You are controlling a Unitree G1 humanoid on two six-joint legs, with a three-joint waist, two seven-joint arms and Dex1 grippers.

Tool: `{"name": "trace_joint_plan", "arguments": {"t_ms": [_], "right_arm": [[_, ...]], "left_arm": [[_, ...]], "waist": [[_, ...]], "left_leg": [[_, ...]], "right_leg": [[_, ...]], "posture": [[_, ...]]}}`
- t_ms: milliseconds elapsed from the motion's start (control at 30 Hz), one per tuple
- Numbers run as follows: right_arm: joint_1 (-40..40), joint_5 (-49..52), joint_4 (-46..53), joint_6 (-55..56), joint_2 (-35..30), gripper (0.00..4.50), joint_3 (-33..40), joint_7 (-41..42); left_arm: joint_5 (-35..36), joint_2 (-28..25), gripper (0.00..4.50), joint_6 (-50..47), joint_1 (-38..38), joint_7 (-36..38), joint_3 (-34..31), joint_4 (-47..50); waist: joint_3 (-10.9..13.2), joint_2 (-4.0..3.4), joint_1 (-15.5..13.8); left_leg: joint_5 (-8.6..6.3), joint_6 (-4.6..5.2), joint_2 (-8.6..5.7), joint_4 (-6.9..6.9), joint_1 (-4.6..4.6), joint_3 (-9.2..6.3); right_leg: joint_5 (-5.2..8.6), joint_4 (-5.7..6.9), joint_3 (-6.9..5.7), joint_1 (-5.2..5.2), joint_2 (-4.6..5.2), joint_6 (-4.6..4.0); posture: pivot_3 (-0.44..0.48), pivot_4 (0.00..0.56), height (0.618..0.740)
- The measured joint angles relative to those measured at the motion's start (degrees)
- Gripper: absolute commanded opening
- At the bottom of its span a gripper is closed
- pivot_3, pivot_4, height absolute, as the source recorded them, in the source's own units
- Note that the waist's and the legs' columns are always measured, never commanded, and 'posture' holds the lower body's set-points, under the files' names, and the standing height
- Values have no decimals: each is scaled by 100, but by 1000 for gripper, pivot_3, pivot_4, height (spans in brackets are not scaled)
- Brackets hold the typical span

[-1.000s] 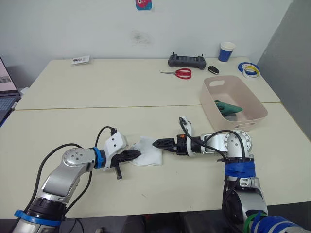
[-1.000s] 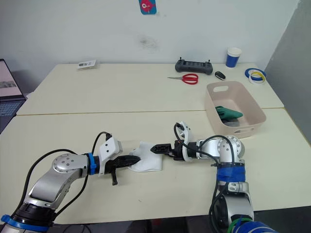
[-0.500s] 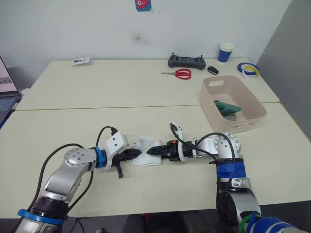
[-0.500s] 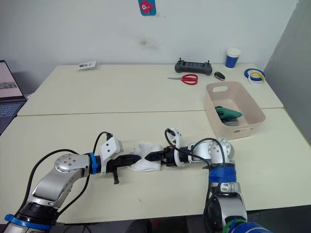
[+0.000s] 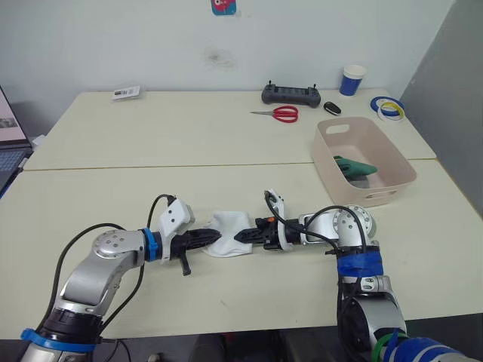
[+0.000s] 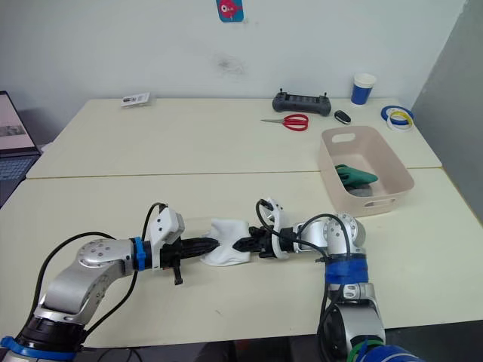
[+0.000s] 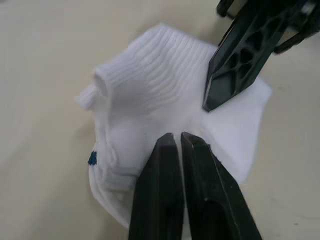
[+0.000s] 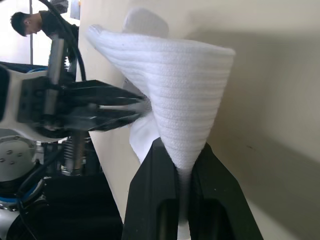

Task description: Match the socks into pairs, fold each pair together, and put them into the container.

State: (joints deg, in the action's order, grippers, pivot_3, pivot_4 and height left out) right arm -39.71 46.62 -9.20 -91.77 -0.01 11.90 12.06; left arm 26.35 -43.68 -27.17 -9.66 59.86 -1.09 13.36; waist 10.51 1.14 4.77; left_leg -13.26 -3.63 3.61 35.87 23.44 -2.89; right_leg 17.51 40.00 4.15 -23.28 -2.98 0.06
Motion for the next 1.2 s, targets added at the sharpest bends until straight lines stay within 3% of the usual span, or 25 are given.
{"name": "trace_joint_plan", "arguments": {"t_ms": [167, 333, 533, 700, 833, 1033, 1200], "right_arm": [[-3, 292, 356, -31, -754, 0, 26, 254], [-46, 819, 977, -31, -1747, 0, -82, 628], [-660, 1341, 1767, -23, -3002, 0, 60, 1525], [-1241, 987, 1536, 699, -4324, 0, -203, 2394], [-2062, -630, 85, 2628, -5145, 0, -1122, 3130], [-2801, -3565, -2770, 6368, -5115, 0, -2810, 3606], [-2884, -5206, -4094, 8775, -5047, 0, -3560, 3627]], "left_arm": [[755, -502, 2880, -684, -24, 245, -527, 567], [1155, -558, 4487, -1036, -497, 230, -586, 828], [1463, -327, 4487, -1341, -1394, -80, -554, 935], [1691, 183, 4487, -1548, -2098, -465, -520, 819], [1898, 682, 4487, -1766, -2932, -725, -346, 555], [1459, 1278, 4487, -1636, -3630, -1065, 193, -6], [856, 1526, 4487, -1288, -4060, -1501, 274, -416]], "waist": [[2, -1, -10], [12, 0, -23], [16, -2, -19], [23, -3, -61], [26, 1, -118], [28, 0, -137], [29, 0, -150]], "left_leg": [[0, 0, -4, 0, 2, 1], [0, 0, -6, 3, 3, 0], [0, 1, -6, 5, 3, 3], [-3, 5, -9, 9, 5, 5], [-3, 5, -13, 19, 2, 17], [-1, 2, -12, 17, 2, 26], [4, -7, -11, 9, 3, 32]], "right_leg": [[0, -6, -2, 0, 1, 1], [0, -4, -2, 0, 0, 1], [1, -8, -1, 1, -3, 1], [1, -11, -2, 0, -3, 1], [-3, -23, 8, 7, 1, 7], [-7, -15, 16, 1, 4, 5], [-17, -16, 19, -2, 13, -15]], "posture": [[0, 150, 740], [0, 150, 740], [0, 150, 740], [0, 150, 740], [0, 150, 740], [0, 150, 740], [0, 150, 740]]}}
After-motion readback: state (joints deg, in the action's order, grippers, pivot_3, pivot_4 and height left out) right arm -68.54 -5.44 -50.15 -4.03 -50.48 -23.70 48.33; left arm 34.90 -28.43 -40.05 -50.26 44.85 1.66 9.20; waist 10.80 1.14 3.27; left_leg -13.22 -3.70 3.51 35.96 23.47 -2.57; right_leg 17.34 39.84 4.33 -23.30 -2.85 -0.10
